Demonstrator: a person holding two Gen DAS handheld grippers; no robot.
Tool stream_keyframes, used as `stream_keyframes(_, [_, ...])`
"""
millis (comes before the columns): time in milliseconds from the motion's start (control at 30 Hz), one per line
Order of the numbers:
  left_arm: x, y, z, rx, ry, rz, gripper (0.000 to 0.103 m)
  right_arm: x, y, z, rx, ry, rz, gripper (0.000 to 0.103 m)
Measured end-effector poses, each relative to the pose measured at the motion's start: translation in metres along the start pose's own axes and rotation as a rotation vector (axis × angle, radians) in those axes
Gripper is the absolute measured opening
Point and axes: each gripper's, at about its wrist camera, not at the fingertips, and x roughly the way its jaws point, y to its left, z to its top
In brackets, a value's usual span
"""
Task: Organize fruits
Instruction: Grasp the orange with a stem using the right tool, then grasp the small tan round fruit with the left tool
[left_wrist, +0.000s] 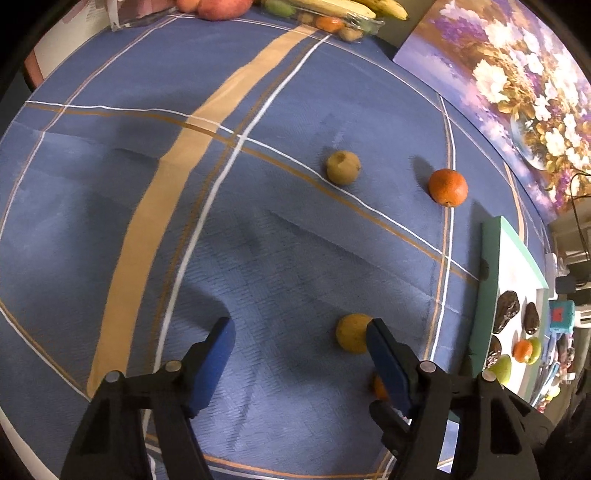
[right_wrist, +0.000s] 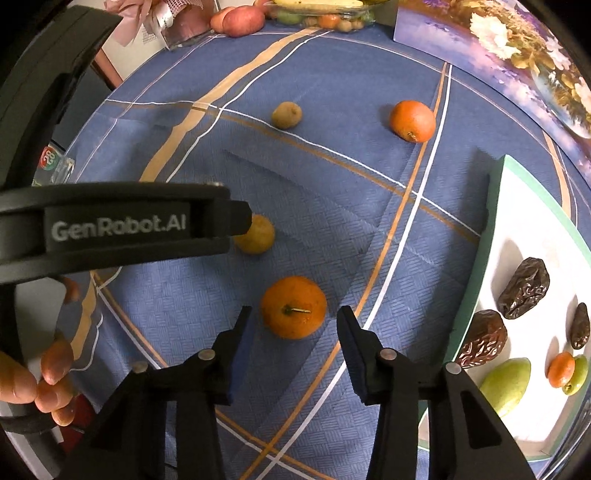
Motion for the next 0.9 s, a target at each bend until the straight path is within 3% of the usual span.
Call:
stream_keyframes(167, [0.005, -0.004, 0.003, -0.004, 0.009, -0.035, 0.07, 0.0, -0.002, -0.001, 0.005, 0.004, 0.004, 0.045])
stream_keyframes(300, [0.01, -0.012, 0.003, 0.004, 0.016, -0.05, 0.07, -0.002, -0.005, -0.003, 0.008, 0.002, 0.032, 0.036])
stream_keyframes(467, [0.014, -0.019, 0.006, 0.003, 0.018, -0.065, 0.066, -0.006, -0.009, -0.006, 0.015, 0.0, 0.033, 0.035])
stream_keyframes(600, [0.014, -0.02, 0.004, 0.004, 0.028, -0.102, 0.055, -0.015, -0.015, -0.011, 0.028, -0.012, 0.024, 0.035])
stream_keyframes(767, [0.017, -0.028, 0.002, 0.018, 0.033, -0.106, 0.053, -0.028, -0.03, -0.014, 0.056, -0.036, 0.027, 0.035])
stream_keyframes(900, [0.017, -0.03, -0.001, 0.025, 0.04, -0.131, 0.044, -0.037, -0.04, -0.015, 0.08, -0.059, 0.029, 0.035])
